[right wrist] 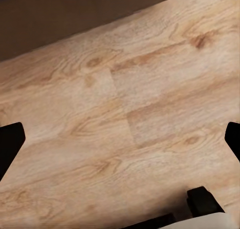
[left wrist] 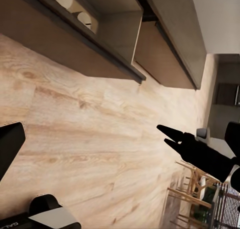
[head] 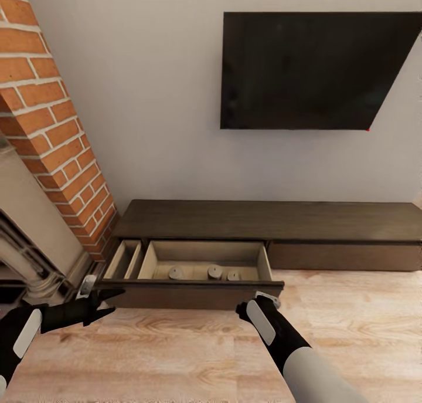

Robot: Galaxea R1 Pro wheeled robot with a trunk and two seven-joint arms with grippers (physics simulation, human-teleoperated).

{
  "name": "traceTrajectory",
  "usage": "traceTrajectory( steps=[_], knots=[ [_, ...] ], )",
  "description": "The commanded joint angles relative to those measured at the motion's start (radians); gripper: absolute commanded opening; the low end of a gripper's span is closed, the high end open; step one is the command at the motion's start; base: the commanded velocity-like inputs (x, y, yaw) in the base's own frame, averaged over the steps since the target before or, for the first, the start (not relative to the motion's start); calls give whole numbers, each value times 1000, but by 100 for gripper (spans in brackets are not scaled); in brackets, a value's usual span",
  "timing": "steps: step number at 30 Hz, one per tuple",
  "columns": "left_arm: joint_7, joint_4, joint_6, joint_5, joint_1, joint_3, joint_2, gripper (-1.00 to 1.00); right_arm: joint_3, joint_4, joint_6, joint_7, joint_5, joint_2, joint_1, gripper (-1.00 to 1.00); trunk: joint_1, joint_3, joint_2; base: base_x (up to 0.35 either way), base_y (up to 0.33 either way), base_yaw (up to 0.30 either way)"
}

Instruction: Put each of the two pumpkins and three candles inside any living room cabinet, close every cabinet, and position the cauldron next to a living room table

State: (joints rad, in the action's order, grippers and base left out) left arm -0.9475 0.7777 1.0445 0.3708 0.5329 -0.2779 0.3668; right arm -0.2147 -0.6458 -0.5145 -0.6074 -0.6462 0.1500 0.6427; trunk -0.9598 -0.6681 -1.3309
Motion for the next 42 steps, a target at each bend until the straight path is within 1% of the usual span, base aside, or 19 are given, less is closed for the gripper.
traceTrajectory(
  steps=[1, 9, 12, 16, 19, 20, 21, 22, 25, 26, 29, 32, 34, 35, 36, 38, 39, 40, 42],
  knots=[
    [0, 0, 0, 0, 0, 0, 0, 100, 0, 0, 0, 0, 0, 0, 0, 100, -4, -3, -7, -254, 0, 0],
    [14, 0, -4, -4, 1, 0, -3, 100, 0, 0, 2, 0, 0, -1, 0, 100, -35, -28, -63, -200, 0, 0],
    [36, -3, -7, -4, 1, -1, -3, 100, 0, 1, 2, 0, 0, -3, 0, 100, -46, -38, -84, -140, 0, 0],
    [98, -4, -10, -5, 1, -2, -7, 100, 0, 1, 2, 0, 0, -6, 0, 100, -61, -50, -112, -91, 0, 0],
    [177, -5, -10, -3, 2, -4, -8, 100, 0, 2, 2, 1, 0, -5, 0, 100, -73, -60, -133, -28, 0, 0],
    [189, -5, -10, -3, 2, -4, -8, 100, 0, 2, 2, 1, 0, -4, 0, 100, -77, -63, -140, -13, 0, 0],
    [219, -5, -11, -2, 2, -4, -9, 100, 0, 2, 2, 1, 0, -3, 0, 100, -81, -66, -147, -7, 0, 0],
    [228, -5, -11, -2, 2, -4, -11, 100, 0, 1, 2, 1, 0, -3, 0, 100, -84, -69, -154, -5, 0, 0],
    [272, -5, -12, -5, 3, -4, -30, 100, 1, 0, 2, 1, 0, -1, 0, 100, -96, -78, -175, -2, 0, 0],
    [310, -5, -12, -5, 5, -4, -43, 100, 1, 0, 2, 1, 0, 1, 0, 100, -100, -82, -182, 0, 0, 0],
    [350, -5, -15, -4, 5, -4, -48, 100, 1, 0, 2, 1, -1, 1, 0, 100, -111, -91, -203, 0, 0, 0],
    [380, -5, -37, -5, 5, -4, -62, 100, 2, 0, 2, 2, 0, 1, 0, 100, -123, -100, -224, 0, 0, 0],
    [414, -5, -71, -6, 6, -4, -81, 100, 2, 0, 3, 3, 0, 1, 0, 100, -130, -107, -238, 0, 0, 0],
    [426, -5, -81, -6, 6, -4, -86, 100, 1, 0, 3, 4, 0, 1, 0, 100, -134, -110, -245, 0, 0, 0],
    [458, -5, -105, -7, 7, -4, -98, 100, 1, 0, 3, 5, 0, 0, 0, 100, -138, -113, -252, 0, 0, 0],
    [555, -5, -157, -7, 7, -4, -127, 100, 0, 0, 5, 6, 0, 0, 0, 100, -146, -119, -266, 0, 0, 0],
    [585, -5, -169, -7, 7, -4, -135, 100, 0, 0, 7, 6, 0, 0, 0, 100, -150, -122, -273, 0, 0, 0],
    [647, -5, -194, -6, 7, -4, -151, 100, -1, 0, 17, 6, 0, 0, 0, 100, -153, -125, -280, 0, 0, 0],
    [711, -5, -221, -6, 7, -4, -167, 100, -1, 0, 34, 6, 0, 0, 0, 100, -161, -132, -294, 0, 0, 0]
  ],
)
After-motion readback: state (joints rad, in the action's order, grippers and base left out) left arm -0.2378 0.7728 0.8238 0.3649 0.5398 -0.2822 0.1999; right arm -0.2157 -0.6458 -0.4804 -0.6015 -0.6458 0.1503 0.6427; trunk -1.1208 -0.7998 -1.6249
